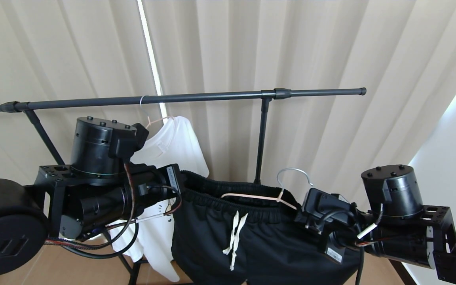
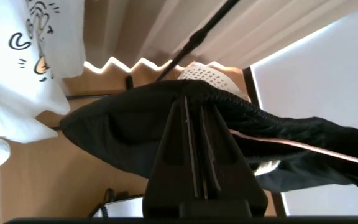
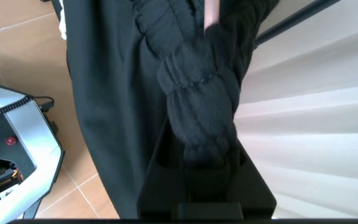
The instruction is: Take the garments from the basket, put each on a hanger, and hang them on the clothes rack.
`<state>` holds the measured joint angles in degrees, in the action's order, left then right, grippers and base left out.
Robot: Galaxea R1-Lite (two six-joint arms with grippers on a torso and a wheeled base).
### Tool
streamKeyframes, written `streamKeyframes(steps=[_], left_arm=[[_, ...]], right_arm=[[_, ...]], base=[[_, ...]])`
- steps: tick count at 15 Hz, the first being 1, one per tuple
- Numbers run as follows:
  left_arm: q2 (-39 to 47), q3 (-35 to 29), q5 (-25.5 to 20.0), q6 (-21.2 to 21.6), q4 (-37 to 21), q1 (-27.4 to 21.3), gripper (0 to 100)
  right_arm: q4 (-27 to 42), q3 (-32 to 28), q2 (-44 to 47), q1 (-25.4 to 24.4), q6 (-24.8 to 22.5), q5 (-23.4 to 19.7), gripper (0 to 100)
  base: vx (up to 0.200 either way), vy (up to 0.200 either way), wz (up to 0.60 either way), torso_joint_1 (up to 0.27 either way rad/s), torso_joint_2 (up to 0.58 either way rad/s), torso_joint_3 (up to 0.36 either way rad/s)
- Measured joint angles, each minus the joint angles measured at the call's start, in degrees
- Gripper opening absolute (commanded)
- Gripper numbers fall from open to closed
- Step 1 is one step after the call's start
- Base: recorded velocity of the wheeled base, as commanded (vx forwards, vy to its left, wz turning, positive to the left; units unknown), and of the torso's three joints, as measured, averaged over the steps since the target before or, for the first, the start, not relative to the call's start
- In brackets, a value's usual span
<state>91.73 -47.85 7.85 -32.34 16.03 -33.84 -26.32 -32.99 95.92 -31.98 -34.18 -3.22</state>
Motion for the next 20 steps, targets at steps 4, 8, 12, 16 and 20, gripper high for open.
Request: streamKeyframes(steps=[4,8,12,16,20], left_arm=[[-3.04,-1.43,-7.61,-2.44,-4.77,-2.1,0],[-5.33,-1.55,-11.33,-3.01,-6.21,-2.4,0],[-5.38,-0.91,-10.96,-2.88,-6.0,-3.56,0],[-5.35,-0.57,-10.89,-2.74,-5.91,-4.3,0],[-5.5,0.0,-9.37,-2.52,-5.85,-6.51,0]], right_arm=[[-0.01,-0.55,1.46,-0.07,0.13,0.65,0],[-0.12,-1.62,2.04,-0.1,1.72,0.93,0],[-3.57,-2.34,1.83,-2.33,10.68,0.66,0],[-4.19,-2.43,1.55,-4.07,12.64,0.68,0],[-4.22,-3.08,1.82,-4.95,13.19,0.93,0]], base=[[0.0,0.0,0.0,0.0,0.0,0.0],[0.0,0.0,0.0,0.0,0.0,0.0],[0.0,0.0,0.0,0.0,0.0,0.0],[0.0,0.0,0.0,0.0,0.0,0.0],[0.0,0.0,0.0,0.0,0.0,0.0]])
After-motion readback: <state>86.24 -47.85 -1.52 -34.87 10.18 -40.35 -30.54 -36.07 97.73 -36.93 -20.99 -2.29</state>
